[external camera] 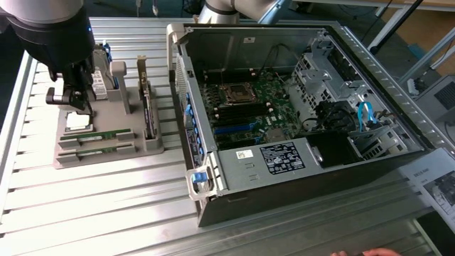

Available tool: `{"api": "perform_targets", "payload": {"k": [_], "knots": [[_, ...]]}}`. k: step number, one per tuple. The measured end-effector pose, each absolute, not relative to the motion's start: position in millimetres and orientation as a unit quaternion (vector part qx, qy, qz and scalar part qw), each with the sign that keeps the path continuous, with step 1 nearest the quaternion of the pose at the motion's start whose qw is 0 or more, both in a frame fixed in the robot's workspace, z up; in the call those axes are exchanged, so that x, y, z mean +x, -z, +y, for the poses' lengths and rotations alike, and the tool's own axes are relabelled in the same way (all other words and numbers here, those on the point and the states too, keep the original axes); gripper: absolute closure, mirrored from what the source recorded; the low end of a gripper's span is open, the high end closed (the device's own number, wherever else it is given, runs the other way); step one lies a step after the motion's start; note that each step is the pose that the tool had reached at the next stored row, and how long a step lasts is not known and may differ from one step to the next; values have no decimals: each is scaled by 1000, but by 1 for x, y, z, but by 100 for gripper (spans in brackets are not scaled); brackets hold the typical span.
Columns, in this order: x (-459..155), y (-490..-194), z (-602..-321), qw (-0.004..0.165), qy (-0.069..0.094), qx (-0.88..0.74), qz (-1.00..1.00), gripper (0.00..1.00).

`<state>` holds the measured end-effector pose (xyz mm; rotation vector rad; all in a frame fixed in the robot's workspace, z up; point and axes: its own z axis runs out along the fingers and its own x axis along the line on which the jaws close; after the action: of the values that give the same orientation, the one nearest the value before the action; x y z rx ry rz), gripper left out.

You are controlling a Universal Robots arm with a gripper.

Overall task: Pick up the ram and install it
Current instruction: 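Pick up the ram and move it above insertion slot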

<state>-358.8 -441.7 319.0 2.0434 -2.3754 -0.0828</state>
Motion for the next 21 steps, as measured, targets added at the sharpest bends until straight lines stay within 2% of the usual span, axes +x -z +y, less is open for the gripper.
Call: {"api": "perform_targets", "payload": {"k": [21], "knots": [[-359, -284, -442, 4, 26, 652, -758, 64]]}}
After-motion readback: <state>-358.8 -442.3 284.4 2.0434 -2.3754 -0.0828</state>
